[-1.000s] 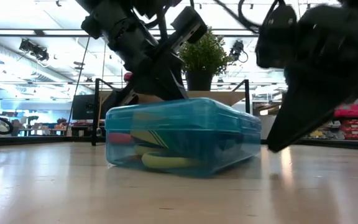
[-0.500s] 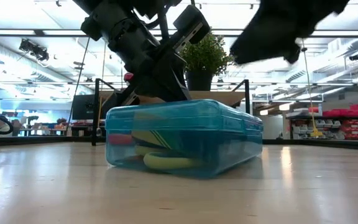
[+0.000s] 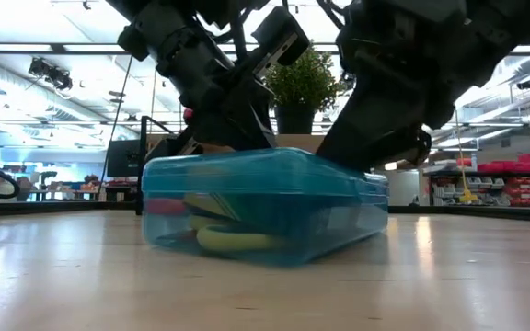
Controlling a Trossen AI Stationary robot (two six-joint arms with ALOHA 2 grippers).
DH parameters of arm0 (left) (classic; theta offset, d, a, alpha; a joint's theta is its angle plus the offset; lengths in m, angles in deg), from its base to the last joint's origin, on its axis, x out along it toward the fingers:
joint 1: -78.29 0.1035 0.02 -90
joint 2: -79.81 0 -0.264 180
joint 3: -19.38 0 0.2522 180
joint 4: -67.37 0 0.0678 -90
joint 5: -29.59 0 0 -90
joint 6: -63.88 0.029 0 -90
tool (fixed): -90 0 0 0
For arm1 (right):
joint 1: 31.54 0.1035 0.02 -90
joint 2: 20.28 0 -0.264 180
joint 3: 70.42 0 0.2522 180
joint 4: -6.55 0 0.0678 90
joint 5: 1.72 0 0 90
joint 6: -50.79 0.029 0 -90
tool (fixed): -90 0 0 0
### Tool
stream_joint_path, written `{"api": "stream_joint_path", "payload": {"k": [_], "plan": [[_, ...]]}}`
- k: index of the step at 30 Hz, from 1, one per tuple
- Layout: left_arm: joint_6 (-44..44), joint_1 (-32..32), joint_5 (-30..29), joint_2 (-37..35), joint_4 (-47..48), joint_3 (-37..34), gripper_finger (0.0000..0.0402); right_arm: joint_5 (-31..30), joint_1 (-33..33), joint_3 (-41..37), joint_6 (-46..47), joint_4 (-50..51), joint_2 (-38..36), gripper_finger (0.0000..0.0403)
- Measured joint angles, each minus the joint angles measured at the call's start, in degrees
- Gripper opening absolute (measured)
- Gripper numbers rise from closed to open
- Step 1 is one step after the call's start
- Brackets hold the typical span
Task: Pack school essentials
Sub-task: Close the blue supply box
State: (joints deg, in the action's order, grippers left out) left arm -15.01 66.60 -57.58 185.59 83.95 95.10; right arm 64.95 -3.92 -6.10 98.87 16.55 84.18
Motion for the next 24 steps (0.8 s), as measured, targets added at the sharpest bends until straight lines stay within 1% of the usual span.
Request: {"api": "stream_joint_path", "payload": {"k": [3, 6, 10, 15, 17, 20, 22, 24], "plan": [[0.27, 0.28, 0.86, -0.07, -0.44, 0.00, 0.0006, -1.01, 0.92, -0.18, -0.58, -0.76, -0.43, 0.0161], [1.75, 0.59, 1.53, -0.19, -1.73, -0.02, 0.0005, -2.01, 1.44, -0.82, -2.83, -0.03, -3.78, 0.0161], [3.22, 1.10, 3.81, -0.35, -1.64, 0.80, 0.0012, -3.52, 0.19, -1.17, -3.27, 3.82, -8.99, 0.0161], [7.02, 1.99, 5.66, -0.63, -0.45, 4.12, 0.0013, -5.38, -0.44, -1.10, -4.95, 11.55, -15.30, 0.0161], [9.06, 2.42, 5.68, -0.80, 2.35, 6.09, 0.0009, -5.84, -0.42, -1.08, -6.74, 14.51, -17.62, 0.0161], [12.59, 3.05, 5.57, -1.96, 9.51, 9.51, 0.0005, -8.08, -0.45, -0.97, -7.87, 20.03, -20.64, 0.0161], [15.23, 3.05, 5.50, -3.08, 16.91, 11.85, 0.0007, -10.22, -0.72, -0.97, -7.52, 24.91, -21.62, 0.0161], [17.26, 2.46, 5.58, -3.66, 21.74, 14.61, 0.0012, -11.44, -1.41, -0.97, -6.75, 29.64, -22.09, 0.0161]]}}
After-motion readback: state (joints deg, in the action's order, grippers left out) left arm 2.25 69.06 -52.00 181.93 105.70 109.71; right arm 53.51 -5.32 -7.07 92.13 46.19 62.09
